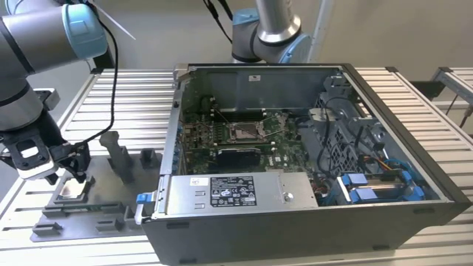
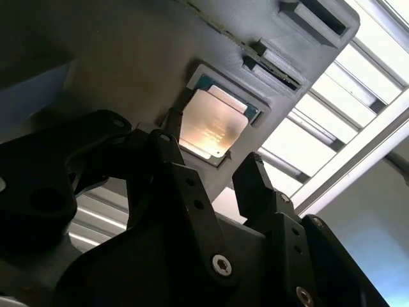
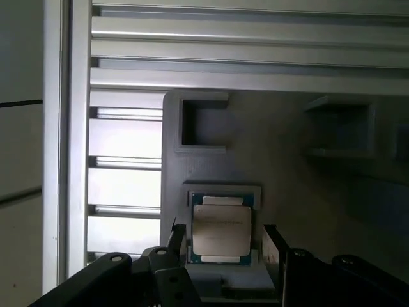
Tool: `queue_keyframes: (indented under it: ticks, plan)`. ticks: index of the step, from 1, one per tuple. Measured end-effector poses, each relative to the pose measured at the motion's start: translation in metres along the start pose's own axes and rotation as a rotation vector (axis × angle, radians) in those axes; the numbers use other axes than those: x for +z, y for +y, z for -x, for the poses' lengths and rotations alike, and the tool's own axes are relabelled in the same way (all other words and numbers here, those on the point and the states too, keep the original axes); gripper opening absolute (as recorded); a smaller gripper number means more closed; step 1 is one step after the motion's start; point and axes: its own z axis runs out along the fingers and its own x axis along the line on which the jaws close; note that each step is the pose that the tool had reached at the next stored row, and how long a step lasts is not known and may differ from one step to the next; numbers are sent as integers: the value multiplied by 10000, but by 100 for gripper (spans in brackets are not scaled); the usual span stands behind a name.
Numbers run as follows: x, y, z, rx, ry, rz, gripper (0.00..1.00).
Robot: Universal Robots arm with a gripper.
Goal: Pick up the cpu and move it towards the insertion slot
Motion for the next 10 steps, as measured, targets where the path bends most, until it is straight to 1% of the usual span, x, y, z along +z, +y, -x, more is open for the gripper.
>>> queue_keyframes:
  ticks: [6, 10]
  plan:
    - [67, -15, -1, -1, 1, -8, 100]
    - [131, -17, 0, -2, 2, -42, 100]
